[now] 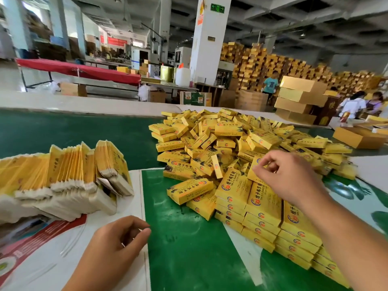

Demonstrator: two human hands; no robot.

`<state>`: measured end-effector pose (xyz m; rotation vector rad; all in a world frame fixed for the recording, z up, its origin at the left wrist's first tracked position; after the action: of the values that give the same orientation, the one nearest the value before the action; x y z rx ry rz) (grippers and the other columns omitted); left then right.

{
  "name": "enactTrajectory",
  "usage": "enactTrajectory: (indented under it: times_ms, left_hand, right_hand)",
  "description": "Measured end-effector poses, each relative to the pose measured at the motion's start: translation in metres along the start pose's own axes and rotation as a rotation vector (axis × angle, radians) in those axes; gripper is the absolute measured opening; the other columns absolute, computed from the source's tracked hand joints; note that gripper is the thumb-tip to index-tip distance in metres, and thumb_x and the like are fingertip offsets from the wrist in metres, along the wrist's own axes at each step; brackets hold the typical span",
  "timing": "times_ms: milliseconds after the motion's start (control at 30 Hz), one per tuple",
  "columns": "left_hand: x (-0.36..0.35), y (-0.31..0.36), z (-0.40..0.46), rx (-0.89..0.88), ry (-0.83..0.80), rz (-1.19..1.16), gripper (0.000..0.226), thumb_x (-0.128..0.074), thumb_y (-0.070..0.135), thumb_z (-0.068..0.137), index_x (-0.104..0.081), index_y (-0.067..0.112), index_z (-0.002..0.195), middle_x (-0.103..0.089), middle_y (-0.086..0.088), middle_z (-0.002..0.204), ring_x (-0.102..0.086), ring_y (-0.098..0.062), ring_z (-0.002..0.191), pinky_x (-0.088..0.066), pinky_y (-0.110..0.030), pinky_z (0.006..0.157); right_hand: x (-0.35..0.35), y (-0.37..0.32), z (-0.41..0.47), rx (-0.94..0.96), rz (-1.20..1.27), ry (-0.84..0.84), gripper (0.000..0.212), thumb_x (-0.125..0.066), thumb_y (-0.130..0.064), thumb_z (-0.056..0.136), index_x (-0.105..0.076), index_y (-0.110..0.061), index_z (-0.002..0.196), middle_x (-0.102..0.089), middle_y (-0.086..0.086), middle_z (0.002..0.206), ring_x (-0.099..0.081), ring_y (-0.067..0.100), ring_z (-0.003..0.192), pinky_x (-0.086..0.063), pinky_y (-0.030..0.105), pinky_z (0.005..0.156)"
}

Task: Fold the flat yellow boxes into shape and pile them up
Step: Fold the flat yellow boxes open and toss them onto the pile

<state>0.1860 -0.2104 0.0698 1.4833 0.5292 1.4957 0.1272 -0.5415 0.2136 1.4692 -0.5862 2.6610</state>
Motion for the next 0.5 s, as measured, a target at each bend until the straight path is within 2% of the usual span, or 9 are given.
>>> enactTrajectory:
  times_ms: [100, 200, 267, 333, 433, 500]
  left_hand:
    - [0.003, -0.005, 0.0, 0.071, 0.089, -0.036, 0.012, -0.071, 0.029, 0.084, -0.069, 0.031, 0.073, -0.07, -0.001, 0.069, -0.064, -0.019, 0.063, -0.057, -0.039, 0.062]
    - [0.006, -0.008, -0.001, 0.116, 0.177, -0.055, 0.015, -0.069, 0.032, 0.085, -0.068, 0.027, 0.071, -0.068, 0.0, 0.067, -0.063, -0.015, 0.064, -0.054, -0.036, 0.061]
    - [0.01, -0.012, 0.0, 0.157, 0.235, -0.068, 0.017, -0.068, 0.037, 0.085, -0.066, 0.028, 0.071, -0.066, 0.003, 0.065, -0.061, -0.011, 0.063, -0.052, -0.028, 0.057]
    - [0.016, -0.013, 0.001, 0.161, 0.298, -0.048, 0.019, -0.068, 0.04, 0.085, -0.064, 0.029, 0.07, -0.063, 0.009, 0.061, -0.057, -0.003, 0.062, -0.045, -0.016, 0.051]
    - [0.024, -0.009, 0.0, 0.08, 0.394, -0.033, 0.022, -0.068, 0.034, 0.084, -0.061, 0.03, 0.064, -0.061, 0.018, 0.063, -0.054, 0.002, 0.064, -0.04, -0.009, 0.054]
    - [0.028, -0.007, -0.002, 0.028, 0.437, -0.018, 0.02, -0.068, 0.03, 0.083, -0.062, 0.027, 0.064, -0.06, 0.013, 0.062, -0.054, -0.002, 0.065, -0.041, -0.012, 0.056]
  right_hand:
    - [-0.035, -0.061, -0.007, 0.148, 0.138, -0.133, 0.018, -0.07, -0.043, 0.082, -0.064, -0.028, 0.075, -0.063, -0.012, 0.065, -0.058, 0.003, 0.056, -0.037, 0.019, 0.045]
    - [-0.086, -0.114, -0.011, 0.244, 0.231, -0.287, 0.015, -0.07, -0.041, 0.083, -0.065, -0.027, 0.084, -0.064, -0.011, 0.071, -0.06, 0.007, 0.063, -0.045, 0.02, 0.053]
    - [-0.124, -0.145, -0.013, 0.288, 0.259, -0.382, 0.03, -0.069, -0.04, 0.085, -0.065, -0.023, 0.109, -0.068, -0.009, 0.091, -0.063, 0.011, 0.079, -0.052, 0.025, 0.067]
    - [-0.159, -0.171, -0.012, 0.325, 0.225, -0.452, 0.053, -0.066, -0.038, 0.086, -0.053, -0.02, 0.135, -0.067, -0.002, 0.119, -0.064, 0.017, 0.102, -0.052, 0.031, 0.085]
    - [-0.202, -0.198, -0.007, 0.339, 0.188, -0.542, 0.071, -0.062, -0.03, 0.085, -0.032, -0.02, 0.149, -0.054, 0.005, 0.143, -0.053, 0.026, 0.125, -0.045, 0.035, 0.097]
    - [-0.223, -0.208, -0.002, 0.33, 0.18, -0.613, 0.088, -0.062, -0.028, 0.084, -0.013, -0.021, 0.157, -0.041, 0.009, 0.154, -0.044, 0.028, 0.135, -0.039, 0.034, 0.105]
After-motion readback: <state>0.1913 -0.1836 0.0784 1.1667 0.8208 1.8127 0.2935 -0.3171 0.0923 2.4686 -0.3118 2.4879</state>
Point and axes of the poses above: each hand's wrist, its own z-axis towards the middle knuckle, its own x-axis out of the back of the hand, y = z × x, the point moved 5 cm from there along z, towards the middle knuckle
